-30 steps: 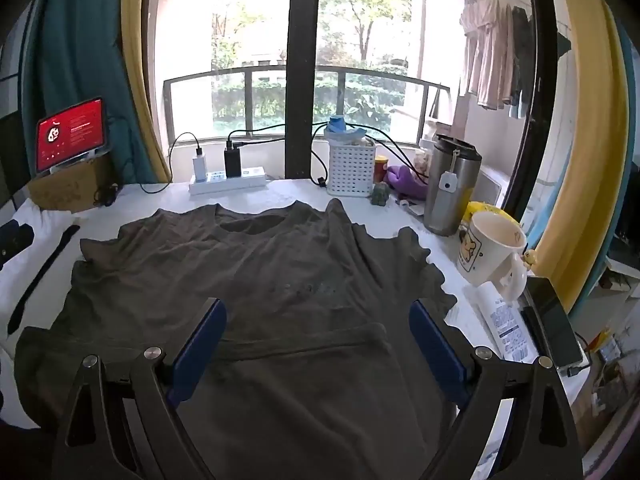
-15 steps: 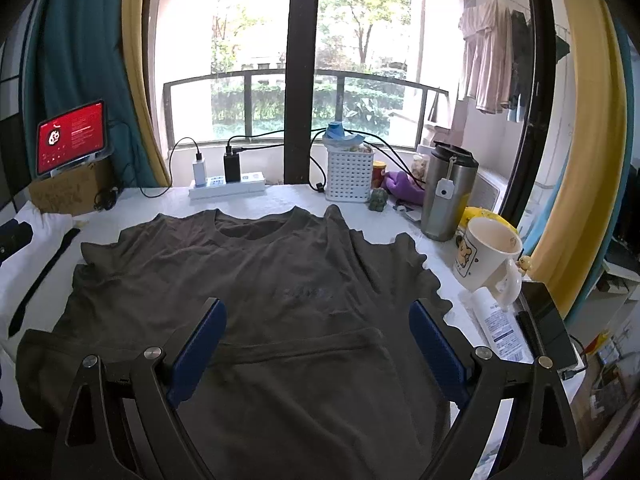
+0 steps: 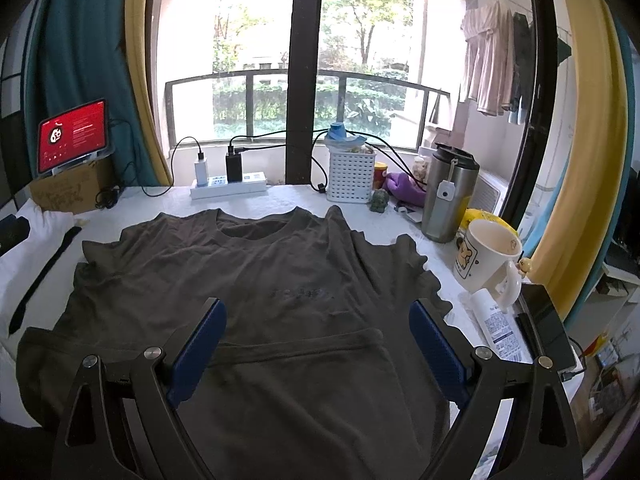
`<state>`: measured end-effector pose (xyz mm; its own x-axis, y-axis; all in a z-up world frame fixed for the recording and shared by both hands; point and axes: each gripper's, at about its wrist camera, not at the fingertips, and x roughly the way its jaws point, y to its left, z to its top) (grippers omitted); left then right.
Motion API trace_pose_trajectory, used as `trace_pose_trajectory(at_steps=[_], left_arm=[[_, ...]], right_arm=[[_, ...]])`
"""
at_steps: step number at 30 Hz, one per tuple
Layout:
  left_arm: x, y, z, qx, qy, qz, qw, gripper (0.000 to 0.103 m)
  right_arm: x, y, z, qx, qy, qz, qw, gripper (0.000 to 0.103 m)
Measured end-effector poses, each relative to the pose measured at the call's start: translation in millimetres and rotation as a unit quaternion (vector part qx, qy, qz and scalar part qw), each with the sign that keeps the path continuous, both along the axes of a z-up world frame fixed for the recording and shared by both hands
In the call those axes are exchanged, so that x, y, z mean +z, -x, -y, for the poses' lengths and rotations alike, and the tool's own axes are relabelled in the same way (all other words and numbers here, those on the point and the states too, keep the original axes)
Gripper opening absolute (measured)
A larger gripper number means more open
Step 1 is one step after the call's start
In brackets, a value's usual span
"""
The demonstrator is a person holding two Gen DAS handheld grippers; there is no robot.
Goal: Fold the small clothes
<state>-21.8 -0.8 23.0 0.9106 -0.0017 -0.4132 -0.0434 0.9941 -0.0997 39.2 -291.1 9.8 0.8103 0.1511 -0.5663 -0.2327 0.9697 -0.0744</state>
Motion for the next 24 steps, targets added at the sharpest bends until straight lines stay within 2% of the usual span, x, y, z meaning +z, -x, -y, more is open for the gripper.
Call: trace_pose_trajectory(at_steps=[24], left_arm=[[0.5, 2.4, 1.0, 0.002, 0.000, -0.004, 1.0000, 0.098]], right_arm=[[-0.4, 0.9, 1.3, 0.000, 0.000, 0.000, 1.000, 0.094]])
